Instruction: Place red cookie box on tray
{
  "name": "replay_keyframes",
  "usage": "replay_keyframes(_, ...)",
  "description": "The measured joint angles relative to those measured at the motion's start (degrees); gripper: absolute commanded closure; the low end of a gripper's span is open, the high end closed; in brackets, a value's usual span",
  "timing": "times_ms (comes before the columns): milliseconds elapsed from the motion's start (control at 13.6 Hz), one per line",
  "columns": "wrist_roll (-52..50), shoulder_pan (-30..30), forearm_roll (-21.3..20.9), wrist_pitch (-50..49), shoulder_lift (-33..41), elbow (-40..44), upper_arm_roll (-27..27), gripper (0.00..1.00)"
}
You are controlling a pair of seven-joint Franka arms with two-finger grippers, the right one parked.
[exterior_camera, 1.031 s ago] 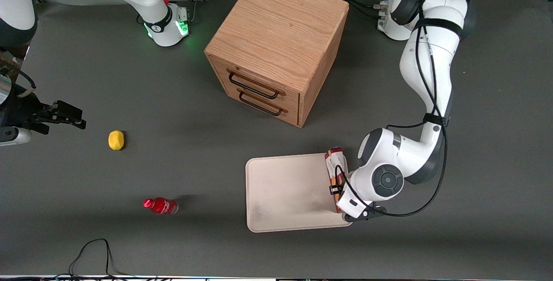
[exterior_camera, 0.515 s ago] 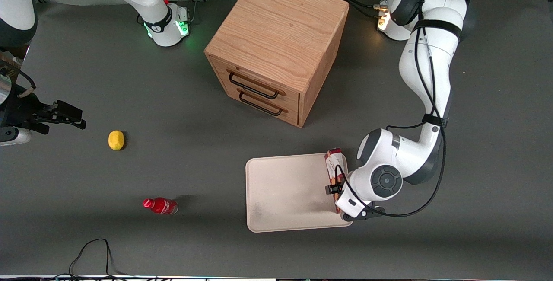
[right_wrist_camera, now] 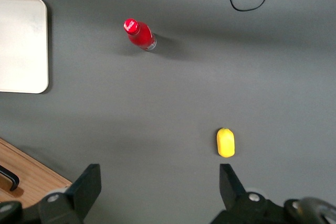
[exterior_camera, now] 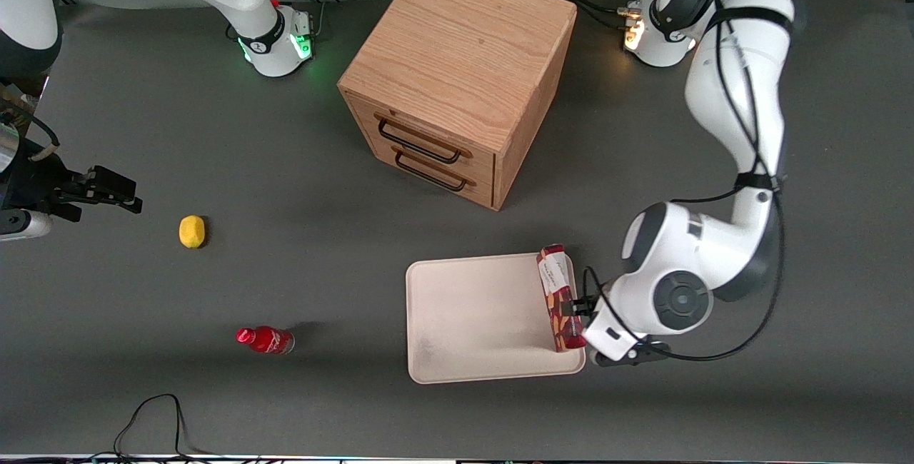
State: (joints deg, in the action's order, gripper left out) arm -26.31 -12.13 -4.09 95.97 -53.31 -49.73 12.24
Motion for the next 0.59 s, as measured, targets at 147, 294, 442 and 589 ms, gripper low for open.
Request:
replay_keyframes(147, 2.06, 1.51, 0.01, -4.50, 5.96, -2.67, 0.02, 0.00)
replay_keyframes(294, 5.46, 3.45, 0.01, -5.55, 13.38, -9.57, 0.01, 0.00)
replay_keyframes(442, 10.96, 6.37, 0.01, -6.45, 21.38, -18.06, -0.05, 0.00)
replay_keyframes(589, 13.89, 9.55, 0.02, -6.92, 29.17, -26.13, -0.12, 0.00)
